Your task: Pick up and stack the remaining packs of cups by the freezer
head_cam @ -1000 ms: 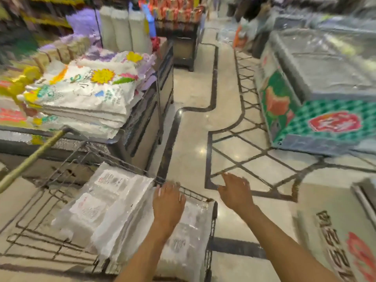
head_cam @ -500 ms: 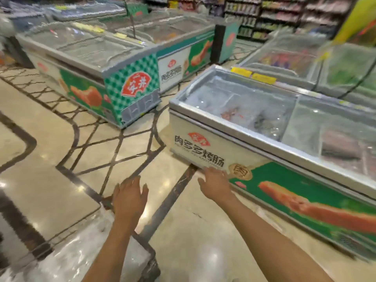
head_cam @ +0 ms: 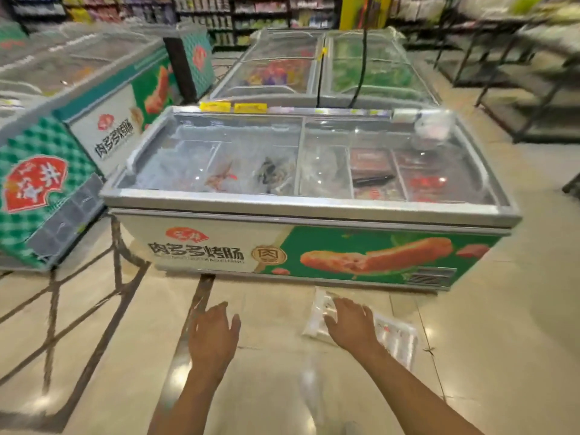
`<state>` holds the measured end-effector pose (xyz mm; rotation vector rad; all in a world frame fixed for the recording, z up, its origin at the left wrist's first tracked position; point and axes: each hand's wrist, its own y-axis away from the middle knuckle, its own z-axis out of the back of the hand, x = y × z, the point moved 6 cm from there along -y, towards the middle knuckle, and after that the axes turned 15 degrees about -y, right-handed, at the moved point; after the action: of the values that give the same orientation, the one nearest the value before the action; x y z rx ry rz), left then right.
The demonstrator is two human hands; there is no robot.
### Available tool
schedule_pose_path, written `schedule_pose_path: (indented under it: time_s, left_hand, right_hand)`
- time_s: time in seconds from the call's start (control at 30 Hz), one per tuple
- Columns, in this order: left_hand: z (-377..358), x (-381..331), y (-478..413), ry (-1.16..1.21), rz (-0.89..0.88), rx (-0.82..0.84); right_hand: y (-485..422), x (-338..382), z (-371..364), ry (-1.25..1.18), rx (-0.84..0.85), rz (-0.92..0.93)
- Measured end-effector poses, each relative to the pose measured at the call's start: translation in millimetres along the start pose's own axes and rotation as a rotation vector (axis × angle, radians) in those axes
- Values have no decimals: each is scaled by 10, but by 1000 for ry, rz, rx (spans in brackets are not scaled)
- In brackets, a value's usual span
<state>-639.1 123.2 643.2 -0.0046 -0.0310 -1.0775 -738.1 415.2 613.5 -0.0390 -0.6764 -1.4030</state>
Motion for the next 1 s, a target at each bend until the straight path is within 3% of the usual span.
schedule_pose_path:
  time_s: [0.23, 0.6, 0.83, 1.0]
  left_hand:
    - [-495, -1378, -87, -20, -103, 159]
    - [-1243, -3587, -661, -206, -582, 366]
    - [-2413, -4816, -1091, -302, -748, 398]
    - [-3907, -5387, -1197, -440, -822, 433]
  right_hand:
    - [-204, -1392, 412, -89, -11, -192]
    - [-578, -2975, 556, -160, -45, -605]
    - [-1289, -4083, 72, -252, -75, -748]
    - [-1962, -5166, -893, -267, -26, -760]
